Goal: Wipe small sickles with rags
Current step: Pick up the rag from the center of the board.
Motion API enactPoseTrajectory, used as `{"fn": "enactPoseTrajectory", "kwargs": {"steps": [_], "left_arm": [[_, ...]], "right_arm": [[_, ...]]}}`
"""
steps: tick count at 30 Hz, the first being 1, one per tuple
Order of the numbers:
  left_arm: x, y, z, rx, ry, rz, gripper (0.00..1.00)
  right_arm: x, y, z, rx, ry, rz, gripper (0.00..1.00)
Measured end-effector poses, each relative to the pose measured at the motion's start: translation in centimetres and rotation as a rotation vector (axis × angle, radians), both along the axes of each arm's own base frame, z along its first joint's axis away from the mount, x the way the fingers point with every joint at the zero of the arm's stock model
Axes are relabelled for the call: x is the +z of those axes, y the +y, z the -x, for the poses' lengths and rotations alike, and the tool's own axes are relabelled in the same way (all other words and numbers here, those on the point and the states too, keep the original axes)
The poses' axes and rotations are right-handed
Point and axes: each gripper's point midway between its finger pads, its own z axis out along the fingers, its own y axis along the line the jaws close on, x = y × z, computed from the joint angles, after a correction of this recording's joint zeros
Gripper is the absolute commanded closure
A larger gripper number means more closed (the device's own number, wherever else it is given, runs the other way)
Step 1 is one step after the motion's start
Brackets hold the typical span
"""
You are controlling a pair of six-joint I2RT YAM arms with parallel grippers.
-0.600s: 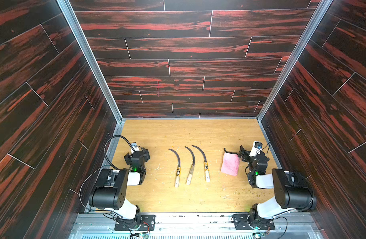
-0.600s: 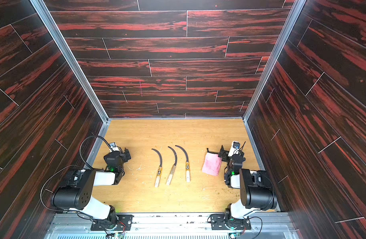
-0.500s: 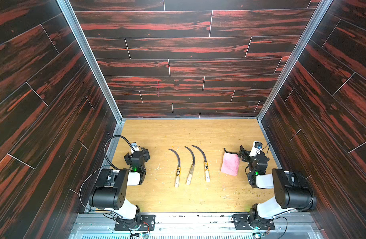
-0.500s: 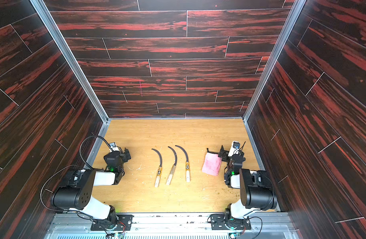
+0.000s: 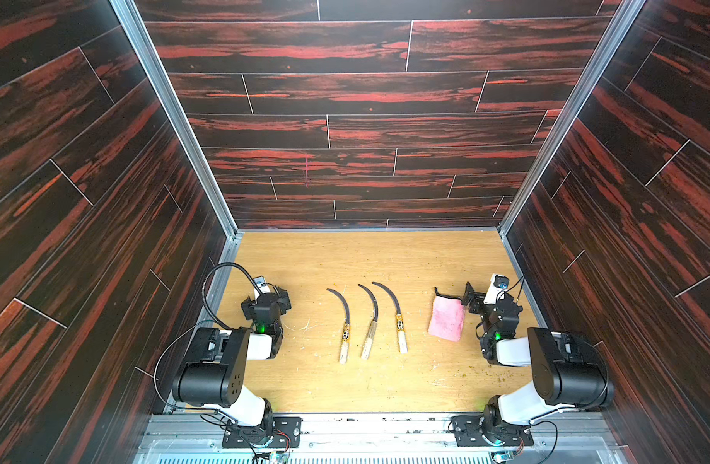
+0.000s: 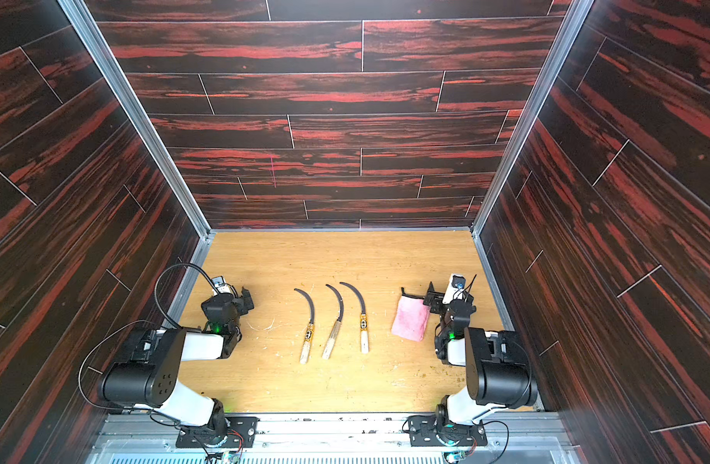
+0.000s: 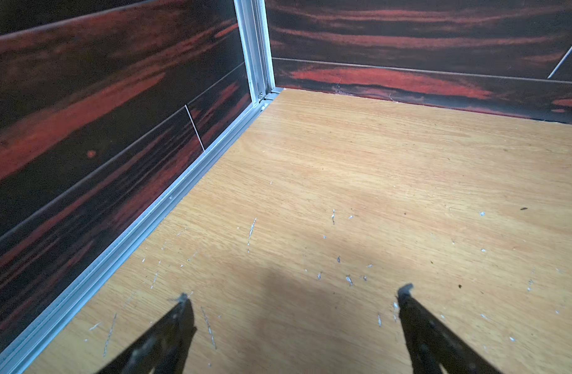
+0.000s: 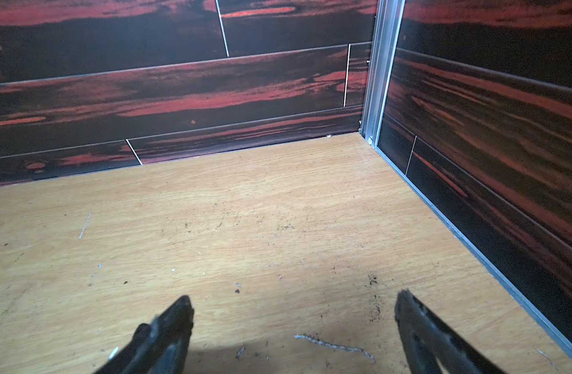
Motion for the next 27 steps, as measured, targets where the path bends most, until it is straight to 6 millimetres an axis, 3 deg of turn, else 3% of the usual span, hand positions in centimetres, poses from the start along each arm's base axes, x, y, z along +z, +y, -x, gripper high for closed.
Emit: {"fn": "enactPoseTrajectory", "kwargs": {"steps": [21, 23, 27], "left_arm": [[0.3, 0.7, 0.3, 0.039, 0.012, -0.014, 0.0], [1.4, 1.0, 0.2, 0.066, 0.043, -0.013, 0.0], [9.0, 2.2, -0.9, 0.199, -0.061, 0.094, 0.0]], "right_arm": [[-0.4, -0.1, 0.2, -0.006, 0.063, -0.004, 0.02], [0.7, -0.6, -0.4, -0.039, 0.112, -0.023, 0.02], [6.2, -2.5, -2.1, -0.173, 0.141, -0.108, 0.02]]}}
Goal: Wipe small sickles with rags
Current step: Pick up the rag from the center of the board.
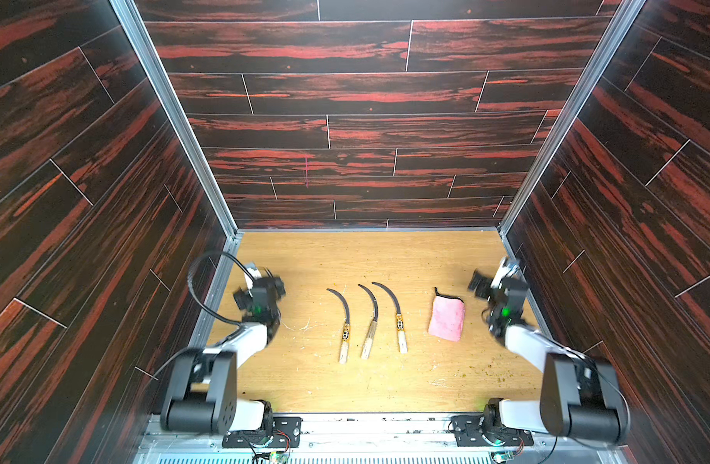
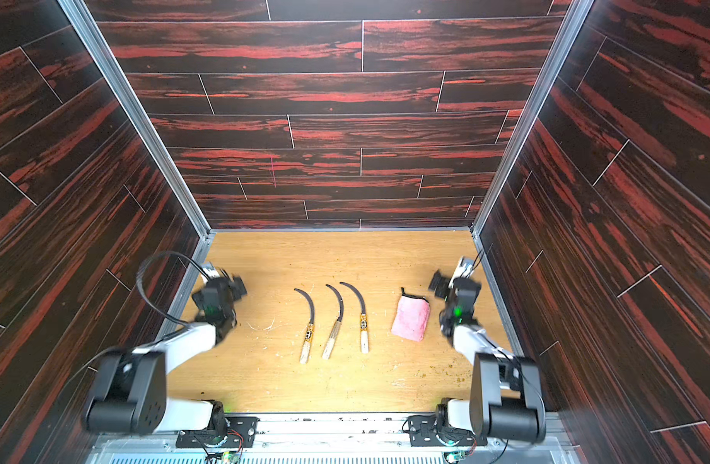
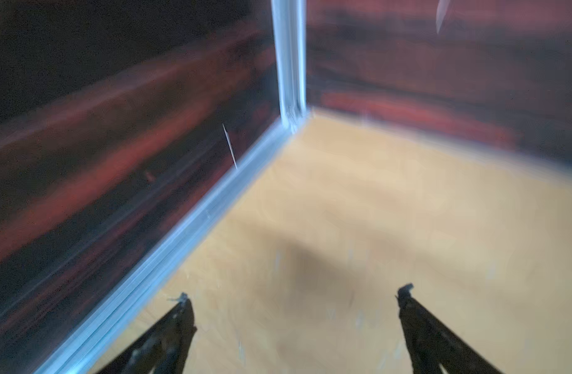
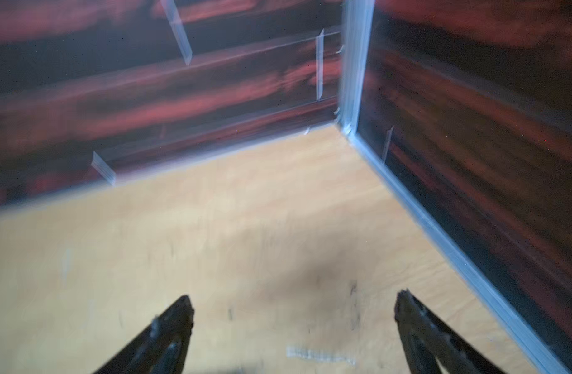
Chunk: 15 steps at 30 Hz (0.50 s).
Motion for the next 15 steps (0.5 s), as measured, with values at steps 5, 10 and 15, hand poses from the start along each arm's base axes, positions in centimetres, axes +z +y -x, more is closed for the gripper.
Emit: {"fn": "enactPoseTrajectory", "kwargs": {"steps": [5, 10, 15], "left_arm": [[3.8, -0.2, 0.0, 0.045, -0.082, 0.164, 0.0], [-0.1, -5.2, -0.9, -0.114, 0.084, 0.298, 0.0], [0.4, -15.4, -1.6, -0.353, 0.195, 0.303, 0.0]], "right_arm": [[1.9, 0.8, 2.0, -0.004, 0.094, -0.117, 0.02], [0.3, 3.6, 4.2, 0.095, 0.286, -0.258, 0.02], [-1.9, 6.6, 6.8, 0.193, 0.439, -0.4, 0.02]]}}
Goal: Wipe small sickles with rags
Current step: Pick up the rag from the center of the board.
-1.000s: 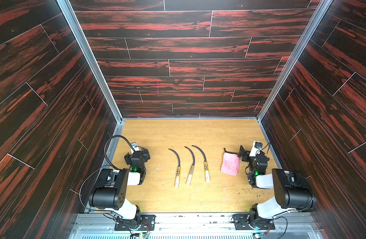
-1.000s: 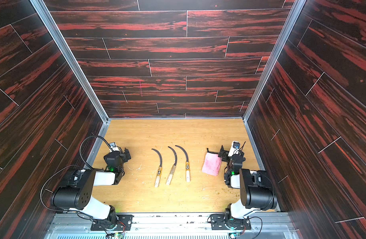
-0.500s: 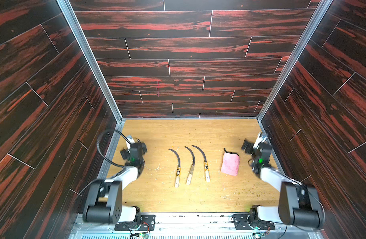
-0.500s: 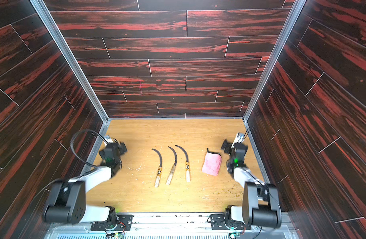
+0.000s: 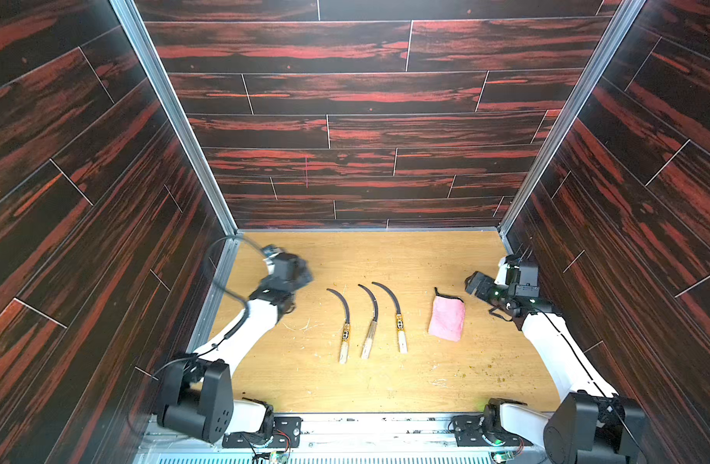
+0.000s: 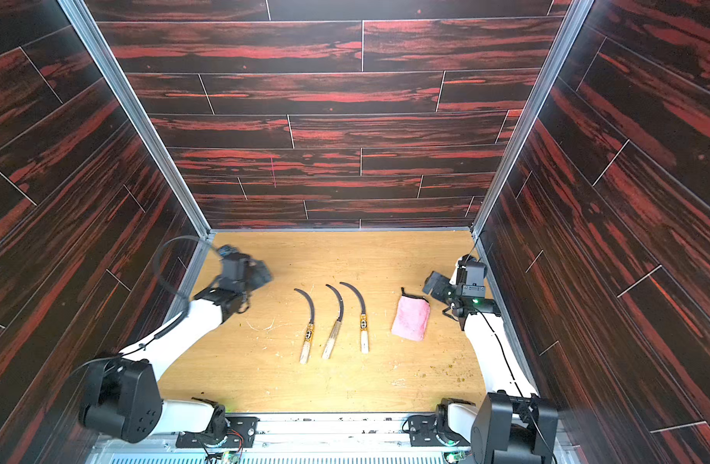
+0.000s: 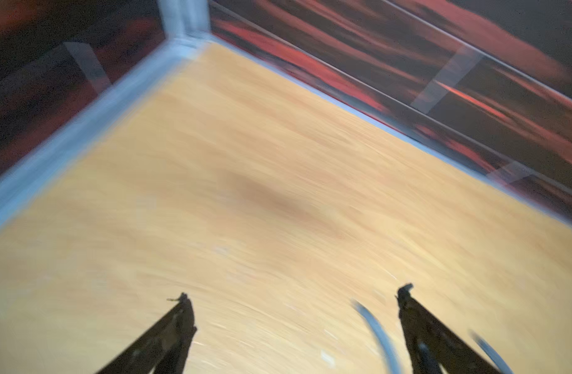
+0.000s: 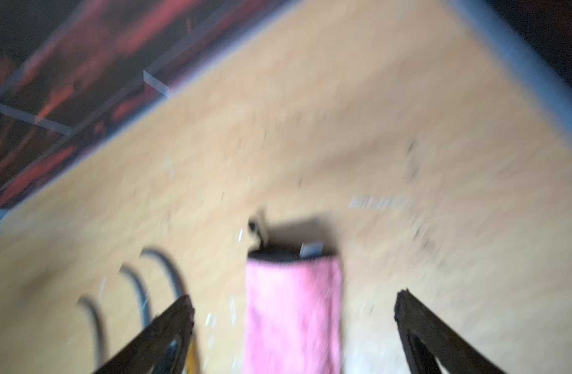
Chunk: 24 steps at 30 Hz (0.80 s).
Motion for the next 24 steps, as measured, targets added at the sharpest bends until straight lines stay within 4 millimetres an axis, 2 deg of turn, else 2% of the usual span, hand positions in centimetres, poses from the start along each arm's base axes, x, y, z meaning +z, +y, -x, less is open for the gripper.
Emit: {"fn": "enactPoseTrajectory", "kwargs": {"steps": [3, 6, 12, 13, 15, 18, 21, 24], "left_arm": [[1.0, -5.2, -0.4, -0.117, 0.013, 0.023, 0.0], [1.0, -9.1, -0.6, -0.19, 0.048, 0.032, 0.0], [-1.4, -17.3, -0.5, -0.356, 0.15, 0.102, 0.0], [-1.8, -18.8, -0.4, -0.388, 0.165, 0.117, 0.04], [-2.5, -22.7, -0.2, -0.461, 0.195, 0.152, 0.22], [-3.2, -28.1, 0.4, -0.564, 0.228, 0.176, 0.42], [-3.4, -32.9, 1.2, -0.666, 0.253, 0.203, 0.48], [-4.0, -36.7, 2.5, -0.758, 0.28, 0.248, 0.49]], "right_arm": [[-1.3, 1.0, 1.3, 0.022, 0.066, -0.056, 0.02], [-2.5, 1.7, 2.5, 0.035, 0.124, -0.096, 0.02], [-4.3, 2.4, 4.2, 0.046, 0.2, -0.143, 0.04], [-4.5, 2.5, 4.3, 0.045, 0.208, -0.146, 0.04], [-5.1, 2.6, 4.7, 0.044, 0.226, -0.154, 0.04], [-6.5, 2.6, 5.4, 0.038, 0.269, -0.16, 0.05], [-8.0, 2.7, 5.9, 0.033, 0.316, -0.166, 0.05], [-8.8, 2.7, 6.0, 0.031, 0.338, -0.169, 0.05]]}}
